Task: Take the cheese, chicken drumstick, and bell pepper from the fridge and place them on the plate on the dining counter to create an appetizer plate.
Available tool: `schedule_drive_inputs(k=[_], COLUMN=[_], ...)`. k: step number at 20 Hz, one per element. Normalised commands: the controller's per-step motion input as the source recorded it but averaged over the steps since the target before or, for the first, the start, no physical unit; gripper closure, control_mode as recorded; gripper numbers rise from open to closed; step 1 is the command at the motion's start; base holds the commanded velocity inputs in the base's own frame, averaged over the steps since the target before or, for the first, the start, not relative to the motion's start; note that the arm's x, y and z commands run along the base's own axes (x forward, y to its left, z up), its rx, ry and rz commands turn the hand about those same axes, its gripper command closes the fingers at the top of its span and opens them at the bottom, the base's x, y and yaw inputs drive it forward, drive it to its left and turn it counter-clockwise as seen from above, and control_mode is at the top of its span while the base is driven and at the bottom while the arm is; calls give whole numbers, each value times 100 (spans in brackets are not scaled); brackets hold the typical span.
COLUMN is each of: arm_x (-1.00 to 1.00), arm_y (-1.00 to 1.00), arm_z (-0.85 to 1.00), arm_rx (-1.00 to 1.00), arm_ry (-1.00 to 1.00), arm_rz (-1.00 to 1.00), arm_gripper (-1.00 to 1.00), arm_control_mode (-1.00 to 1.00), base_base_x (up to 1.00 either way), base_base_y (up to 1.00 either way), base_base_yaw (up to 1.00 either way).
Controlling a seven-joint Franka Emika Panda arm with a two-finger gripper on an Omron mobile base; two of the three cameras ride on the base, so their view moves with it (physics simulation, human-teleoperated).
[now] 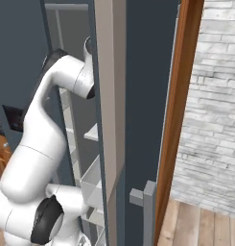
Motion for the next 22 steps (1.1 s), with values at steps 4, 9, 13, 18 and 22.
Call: schedule_drive_inputs(k=[4,9,13,18,22], arm_x=[19,12,28,26,27], arm_y=[14,17,4,0,0], arm_z=[-36,-13,0,13,26], arm_rx=[-10,-11,-2,0,0], arm_ry=[-15,-12,-1,1,5], arm_rz=[1,0,0,0,0], arm_gripper=[-100,-100,-100,-100,-100], arm_control_mode=[-100,-100,-100,-100,-100], base_base_x=[0,0,0,0,0], base_base_y=[0,0,0,0,0], base_base_yaw=[0,0,0,0,0])
